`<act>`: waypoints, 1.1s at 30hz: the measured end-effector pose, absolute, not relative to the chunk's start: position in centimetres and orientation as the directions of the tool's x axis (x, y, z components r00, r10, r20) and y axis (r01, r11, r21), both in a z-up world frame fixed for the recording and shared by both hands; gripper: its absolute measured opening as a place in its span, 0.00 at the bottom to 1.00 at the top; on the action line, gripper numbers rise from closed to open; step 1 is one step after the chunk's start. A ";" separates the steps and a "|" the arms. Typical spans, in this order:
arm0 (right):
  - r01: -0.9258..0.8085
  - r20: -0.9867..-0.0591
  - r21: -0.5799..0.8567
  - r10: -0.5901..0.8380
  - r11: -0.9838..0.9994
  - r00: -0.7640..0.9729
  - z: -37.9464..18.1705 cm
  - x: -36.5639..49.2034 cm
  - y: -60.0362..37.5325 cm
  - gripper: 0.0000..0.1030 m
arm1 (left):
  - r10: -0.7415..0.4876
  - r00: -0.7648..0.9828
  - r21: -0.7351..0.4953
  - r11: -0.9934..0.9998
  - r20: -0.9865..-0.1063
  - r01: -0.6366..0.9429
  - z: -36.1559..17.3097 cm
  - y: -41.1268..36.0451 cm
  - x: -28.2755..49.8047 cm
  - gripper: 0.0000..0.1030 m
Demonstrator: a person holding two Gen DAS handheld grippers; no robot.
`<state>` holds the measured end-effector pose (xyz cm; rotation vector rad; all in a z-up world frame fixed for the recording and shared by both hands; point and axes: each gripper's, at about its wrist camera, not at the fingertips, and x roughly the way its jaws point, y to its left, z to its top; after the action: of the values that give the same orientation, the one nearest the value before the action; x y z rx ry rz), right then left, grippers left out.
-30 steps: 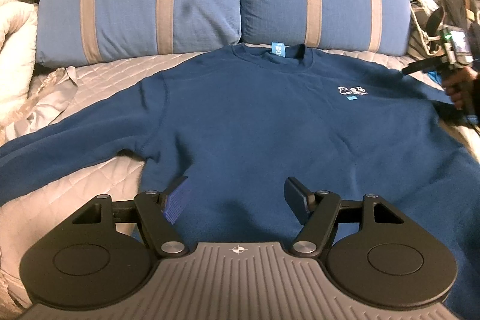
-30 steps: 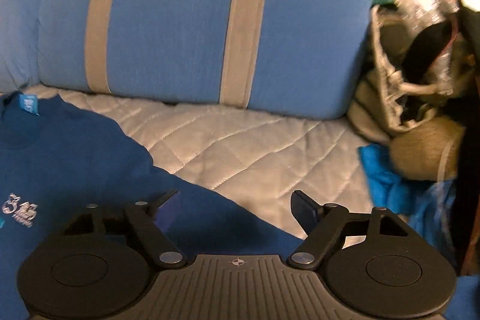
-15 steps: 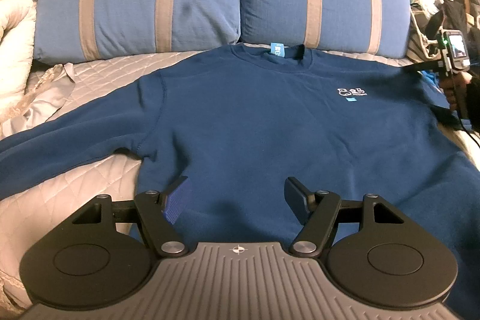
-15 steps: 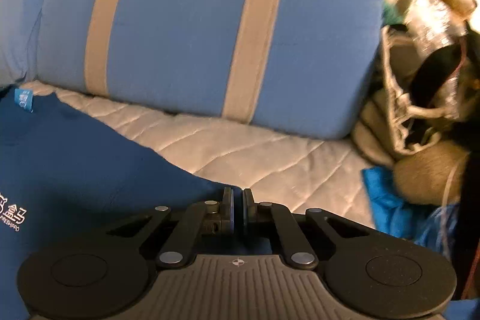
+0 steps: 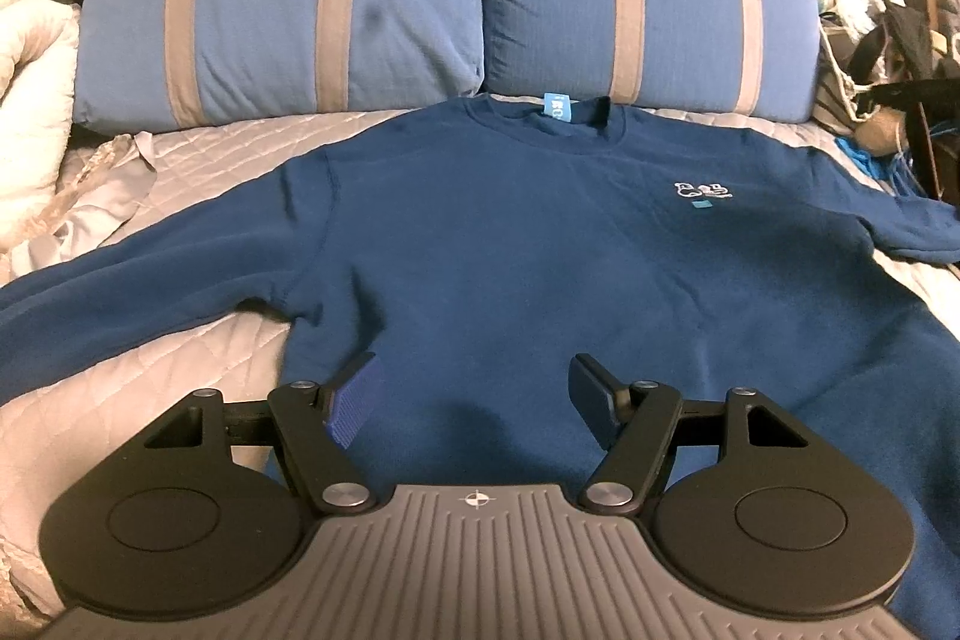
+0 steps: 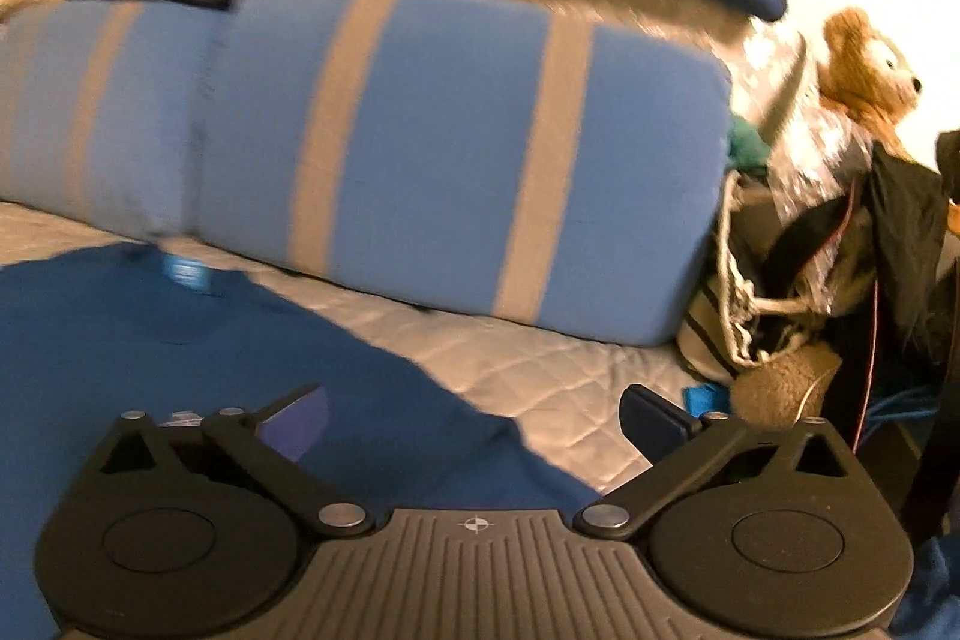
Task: Fold clothes
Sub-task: 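Move the left tool to the sleeve cuff nearest the left gripper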
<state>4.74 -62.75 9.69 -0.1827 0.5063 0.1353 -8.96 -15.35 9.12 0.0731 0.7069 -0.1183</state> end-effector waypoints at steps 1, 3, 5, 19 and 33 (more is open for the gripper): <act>-0.191 -0.493 -0.130 0.104 0.973 0.864 10.4 3.8 -62.7 1.00 | -0.084 0.751 0.029 0.990 -0.654 0.136 9.1 -15.4 -9.0 0.67; -0.223 -0.498 -0.097 0.146 0.970 0.855 11.6 1.9 -62.4 1.00 | -0.092 0.736 0.029 0.988 -0.670 0.150 9.0 -15.4 -8.8 0.67; -0.251 -0.507 -0.049 0.192 0.967 0.840 12.5 0.2 -62.0 1.00 | -0.113 0.726 0.016 0.986 -0.679 0.168 8.9 -15.3 -8.7 0.67; -0.493 -0.609 0.065 0.426 0.867 0.669 6.2 -6.6 -50.0 1.00 | -0.217 0.716 -0.103 0.974 -0.663 0.200 10.7 -10.0 -9.9 0.67; -0.589 -0.597 0.057 0.500 0.806 0.627 3.8 -8.8 -44.7 1.00 | 0.092 0.758 -0.111 0.971 -0.645 -0.212 9.5 4.8 -13.7 0.66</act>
<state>-8.81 -44.73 3.78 -0.1493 0.6376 0.6273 -13.70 4.76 9.46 -0.1818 0.6913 0.1668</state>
